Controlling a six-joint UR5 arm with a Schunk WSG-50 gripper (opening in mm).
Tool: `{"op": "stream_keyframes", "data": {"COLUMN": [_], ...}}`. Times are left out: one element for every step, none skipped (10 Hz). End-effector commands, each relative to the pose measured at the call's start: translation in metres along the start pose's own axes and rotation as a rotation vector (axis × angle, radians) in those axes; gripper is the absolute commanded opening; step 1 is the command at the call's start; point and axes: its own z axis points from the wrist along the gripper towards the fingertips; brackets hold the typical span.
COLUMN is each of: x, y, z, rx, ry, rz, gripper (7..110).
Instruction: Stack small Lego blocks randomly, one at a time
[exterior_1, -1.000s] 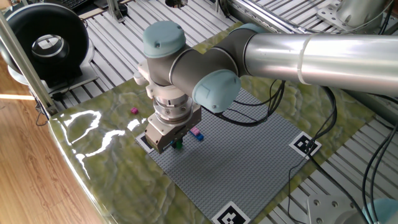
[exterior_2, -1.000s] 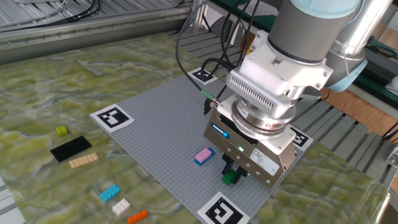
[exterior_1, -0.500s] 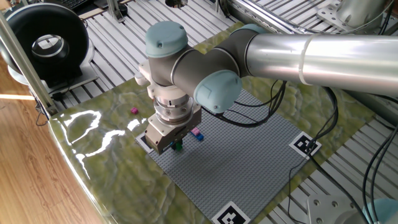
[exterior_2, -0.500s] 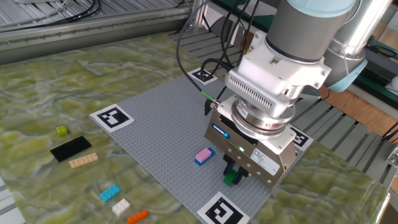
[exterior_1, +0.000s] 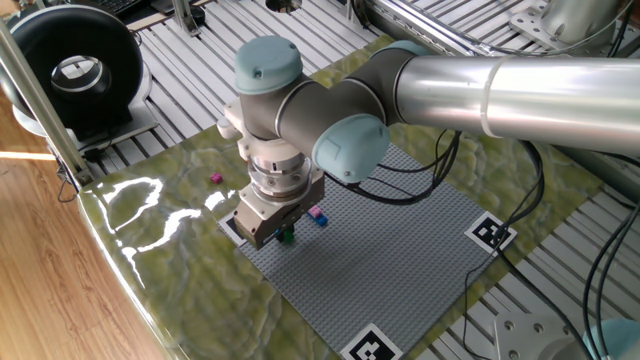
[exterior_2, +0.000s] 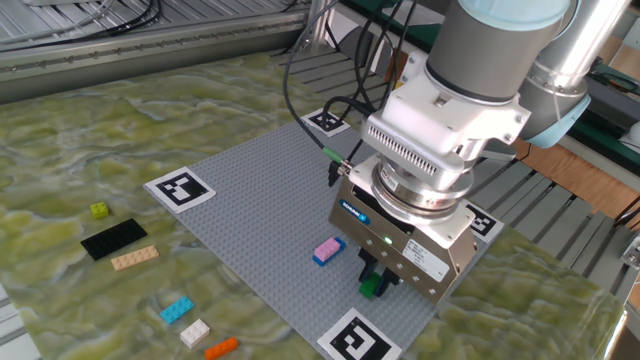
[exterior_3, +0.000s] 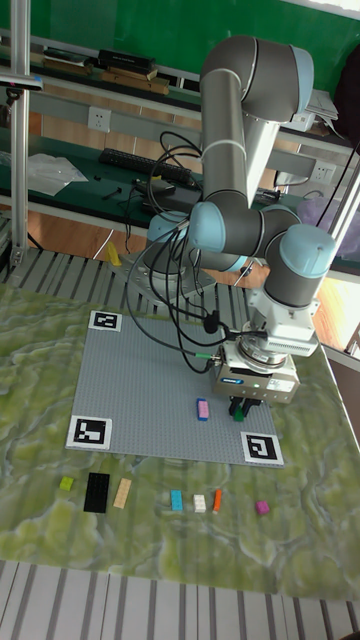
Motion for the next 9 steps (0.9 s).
{"op": "stream_keyframes", "data": {"x": [-0.0037,-0.0038,-0.0042,-0.004,-0.003,-0.0025,-0.0024,-0.0026,-0.0027], "y": [0.0045,0.006,0.0062,0.0041,0.0026,0.0013,0.0009,0.0009,0.0009], "z": [0.0024,0.0024,0.002,0.0023,0.0024,0.0027,0.0028,0.003,0.003], "rx": [-0.028,-0.033,-0.031,-0.024,-0.021,-0.021,-0.021,-0.021,-0.021], "ry": [-0.004,-0.003,-0.003,-0.001,0.003,0.003,0.003,0.003,0.003], "rz": [-0.004,-0.004,-0.004,-0.004,-0.004,-0.005,-0.007,-0.007,-0.007], "gripper": [7,7,7,7,7,7,7,7,7]}}
